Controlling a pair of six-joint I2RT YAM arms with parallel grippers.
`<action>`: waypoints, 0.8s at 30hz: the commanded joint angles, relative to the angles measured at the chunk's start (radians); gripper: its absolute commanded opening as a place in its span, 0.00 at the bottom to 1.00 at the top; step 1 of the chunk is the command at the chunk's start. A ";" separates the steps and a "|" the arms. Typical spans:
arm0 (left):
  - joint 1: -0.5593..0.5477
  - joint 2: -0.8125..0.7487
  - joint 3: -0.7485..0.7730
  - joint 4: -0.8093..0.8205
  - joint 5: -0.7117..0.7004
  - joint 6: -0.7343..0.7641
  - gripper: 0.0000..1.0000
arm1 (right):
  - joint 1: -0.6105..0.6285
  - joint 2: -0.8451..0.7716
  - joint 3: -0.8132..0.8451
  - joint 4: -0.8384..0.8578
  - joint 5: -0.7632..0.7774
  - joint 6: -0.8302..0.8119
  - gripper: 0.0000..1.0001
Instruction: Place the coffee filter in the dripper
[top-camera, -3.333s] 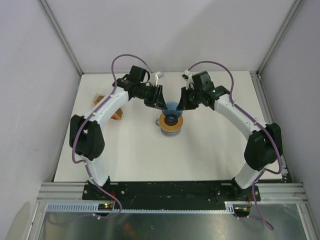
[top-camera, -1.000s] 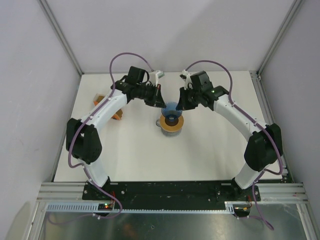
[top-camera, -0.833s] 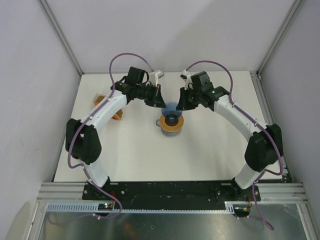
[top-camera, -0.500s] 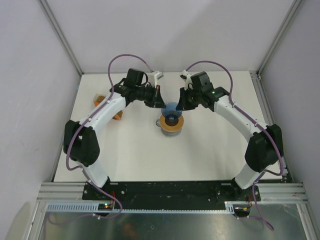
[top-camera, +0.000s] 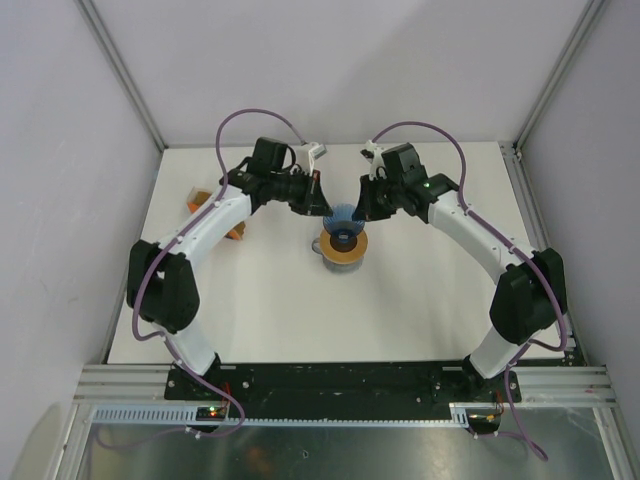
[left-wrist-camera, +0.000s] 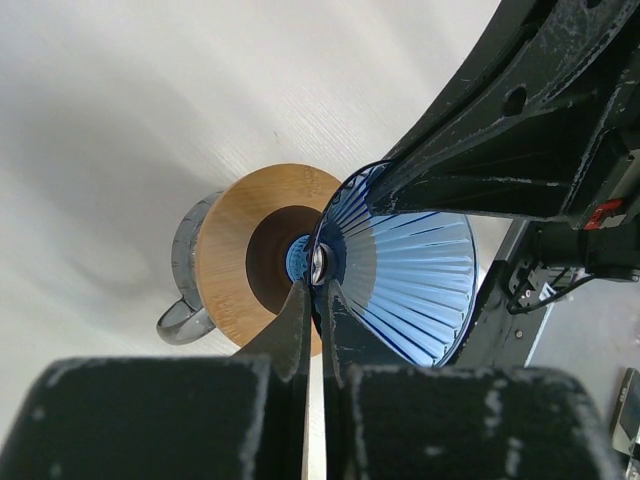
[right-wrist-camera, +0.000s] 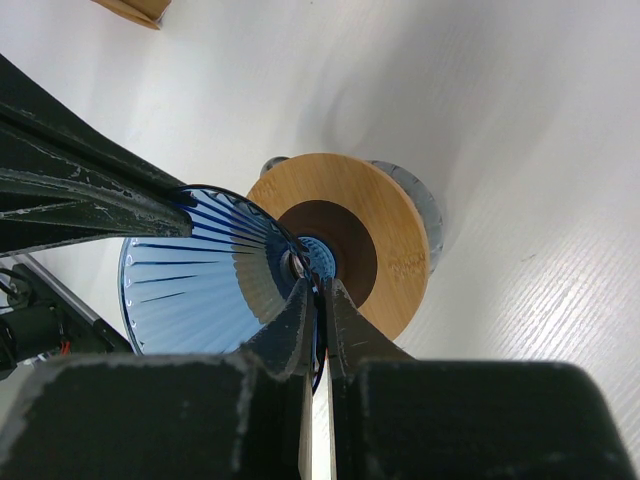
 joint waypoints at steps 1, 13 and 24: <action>-0.028 0.129 -0.121 -0.214 -0.092 0.111 0.00 | 0.003 0.087 -0.072 -0.088 0.068 -0.038 0.00; -0.028 0.131 -0.183 -0.190 -0.098 0.109 0.00 | 0.013 0.075 -0.117 -0.043 0.065 -0.020 0.00; -0.028 0.135 -0.190 -0.176 -0.107 0.113 0.00 | 0.005 0.077 -0.119 -0.035 0.074 -0.022 0.00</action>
